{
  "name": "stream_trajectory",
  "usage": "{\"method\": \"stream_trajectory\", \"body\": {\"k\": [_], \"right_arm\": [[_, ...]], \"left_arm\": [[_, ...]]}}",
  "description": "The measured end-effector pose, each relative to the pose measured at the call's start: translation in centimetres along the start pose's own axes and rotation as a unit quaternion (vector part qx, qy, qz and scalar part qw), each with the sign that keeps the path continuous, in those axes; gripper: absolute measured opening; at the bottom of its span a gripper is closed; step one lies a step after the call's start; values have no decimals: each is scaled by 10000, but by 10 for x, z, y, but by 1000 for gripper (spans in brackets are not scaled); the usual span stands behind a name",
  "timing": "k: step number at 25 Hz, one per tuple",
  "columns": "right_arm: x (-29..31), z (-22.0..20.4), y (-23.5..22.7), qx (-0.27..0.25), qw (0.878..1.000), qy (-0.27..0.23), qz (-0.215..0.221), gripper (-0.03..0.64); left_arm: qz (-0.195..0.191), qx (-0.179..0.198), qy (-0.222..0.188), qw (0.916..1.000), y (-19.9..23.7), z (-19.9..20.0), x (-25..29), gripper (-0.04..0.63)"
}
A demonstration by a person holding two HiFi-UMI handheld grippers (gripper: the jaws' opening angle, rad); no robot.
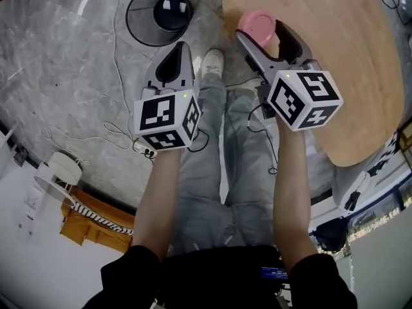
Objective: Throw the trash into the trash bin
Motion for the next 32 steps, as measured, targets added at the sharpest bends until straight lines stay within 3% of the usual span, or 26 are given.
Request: {"method": "stream_trajectory", "body": {"k": [4, 10, 16, 21, 23, 24, 25, 28, 32], "right_arm": [[63, 7, 55, -586, 9965, 377, 455, 328], [144, -5, 101, -1517, 9793, 976, 917, 328], [202, -21, 115, -1785, 9711, 1237, 992, 328], [211, -29, 120, -1754, 9684, 1467, 995, 327], [209, -32, 124, -1601, 9673, 1571, 1187, 325], [207, -33, 127, -1568, 9656, 1599, 1319, 243], [204, -34, 129, -1589, 9637, 1607, 1421, 11], [195, -40, 133, -1678, 9583, 1657, 1613, 11], [175, -36, 129, -1346, 9674, 1470, 1560, 9]], "left_arm": [[343, -478, -72, 9982, 54, -7, -14, 6], [739, -1083, -134, 9913, 109, -24, -27, 6], [1065, -1525, -170, 9824, 155, -40, -38, 6], [1221, -1727, -193, 9772, 178, -45, -44, 6], [1236, -1760, -192, 9764, 182, -45, -44, 6], [1233, -1764, -187, 9764, 183, -45, -43, 6], [1221, -1760, -182, 9766, 183, -44, -41, 6], [1129, -1692, -154, 9790, 178, -42, -35, 6], [946, -1474, -108, 9845, 165, -31, -29, 6]]}}
Point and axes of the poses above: the fingertips, and each gripper's own axes: x forward along the fingers, y to its left, z out of its top, the point moved 4 cm from there along -x, backward along the fingers, and after that the axes turned 4 degrees about y, right-handed, at the moved point
